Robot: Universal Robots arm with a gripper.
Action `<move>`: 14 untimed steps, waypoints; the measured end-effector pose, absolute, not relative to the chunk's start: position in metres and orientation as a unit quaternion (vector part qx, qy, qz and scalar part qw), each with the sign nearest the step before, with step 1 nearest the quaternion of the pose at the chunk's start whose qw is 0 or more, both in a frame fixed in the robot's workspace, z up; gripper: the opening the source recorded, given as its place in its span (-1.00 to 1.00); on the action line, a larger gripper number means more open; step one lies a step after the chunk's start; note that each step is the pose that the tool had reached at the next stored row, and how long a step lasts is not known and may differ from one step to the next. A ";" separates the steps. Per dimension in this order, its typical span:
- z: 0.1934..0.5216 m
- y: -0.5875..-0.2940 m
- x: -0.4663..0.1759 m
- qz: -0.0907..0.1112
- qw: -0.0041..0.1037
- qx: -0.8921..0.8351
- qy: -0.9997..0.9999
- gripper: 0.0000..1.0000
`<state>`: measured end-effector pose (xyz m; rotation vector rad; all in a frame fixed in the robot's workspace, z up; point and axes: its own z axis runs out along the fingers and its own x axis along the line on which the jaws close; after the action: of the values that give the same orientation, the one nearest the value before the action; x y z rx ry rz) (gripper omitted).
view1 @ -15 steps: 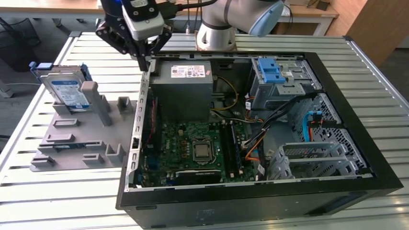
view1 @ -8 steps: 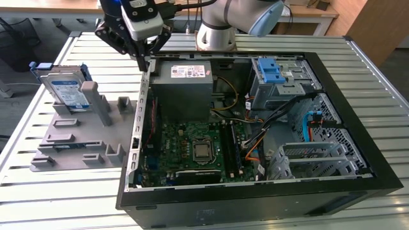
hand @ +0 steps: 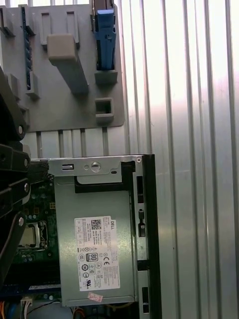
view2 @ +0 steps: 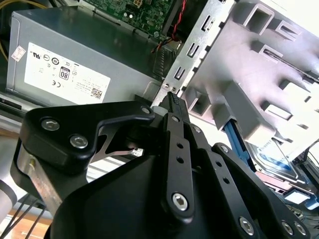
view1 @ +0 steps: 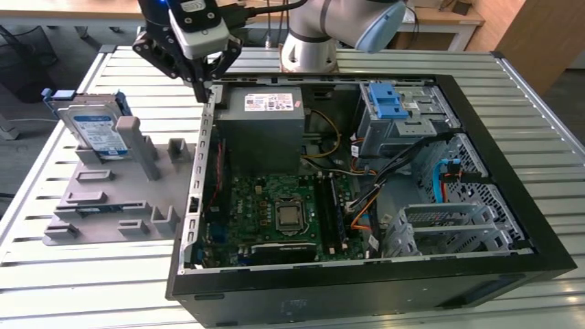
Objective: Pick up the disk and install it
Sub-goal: 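Reach for the disk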
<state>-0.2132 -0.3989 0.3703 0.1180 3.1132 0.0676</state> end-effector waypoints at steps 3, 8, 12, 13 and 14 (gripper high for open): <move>0.370 -0.399 -0.215 0.022 0.013 0.038 0.999 -0.78; 0.370 -0.399 -0.220 0.022 0.013 0.038 0.999 -0.78; 0.370 -0.399 -0.222 0.022 0.013 0.038 0.999 -0.78; 0.370 -0.399 -0.222 0.022 0.013 0.038 0.999 -0.78; 0.370 -0.399 -0.223 0.022 0.013 0.038 0.999 -0.78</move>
<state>-0.2226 -0.3988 0.3697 0.1180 3.1134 0.0676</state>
